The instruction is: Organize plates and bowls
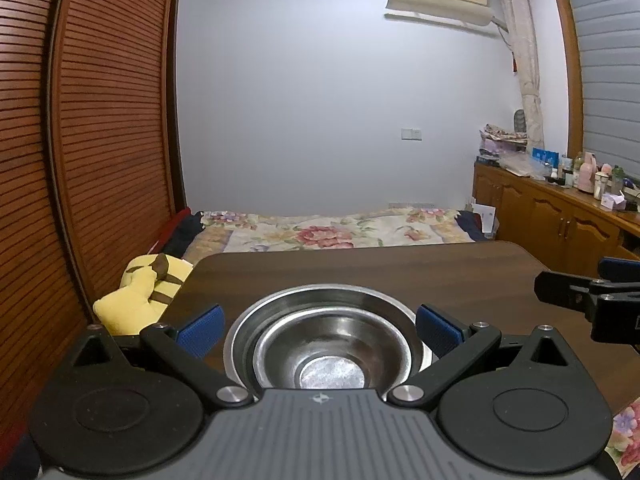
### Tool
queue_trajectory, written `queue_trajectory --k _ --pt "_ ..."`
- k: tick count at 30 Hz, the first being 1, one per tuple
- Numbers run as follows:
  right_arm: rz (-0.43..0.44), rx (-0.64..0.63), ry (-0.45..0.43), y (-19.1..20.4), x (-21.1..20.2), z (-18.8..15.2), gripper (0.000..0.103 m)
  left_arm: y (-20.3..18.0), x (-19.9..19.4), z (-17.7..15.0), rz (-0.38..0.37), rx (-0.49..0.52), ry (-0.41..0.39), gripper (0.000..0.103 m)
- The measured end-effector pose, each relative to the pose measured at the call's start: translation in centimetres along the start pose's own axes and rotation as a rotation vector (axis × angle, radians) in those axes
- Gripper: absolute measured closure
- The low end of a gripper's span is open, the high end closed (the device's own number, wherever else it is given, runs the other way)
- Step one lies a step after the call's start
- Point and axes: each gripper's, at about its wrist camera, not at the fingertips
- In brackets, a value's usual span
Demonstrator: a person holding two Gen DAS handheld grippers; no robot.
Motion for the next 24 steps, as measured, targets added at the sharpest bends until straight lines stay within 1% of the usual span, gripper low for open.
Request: queue_trajectory --k 12,24 --pt "-0.022 0.004 0.024 -0.2 0.5 -2.0 0.0 -0.7 0.6 -2.7 -0.009 0.002 0.046 0.0" --pt "-0.028 0.017 0.058 -0.5 1.0 -3.2 0.0 -0.6 1.3 -4.2 -0.009 -0.011 0.083 0.0"
Point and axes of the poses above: each gripper's, at about its wrist camera, not at the fingertips, and x roughly the way its jaws point, y to its left, z to its top, and after that the axes turned 3 degrees about z, right-handed
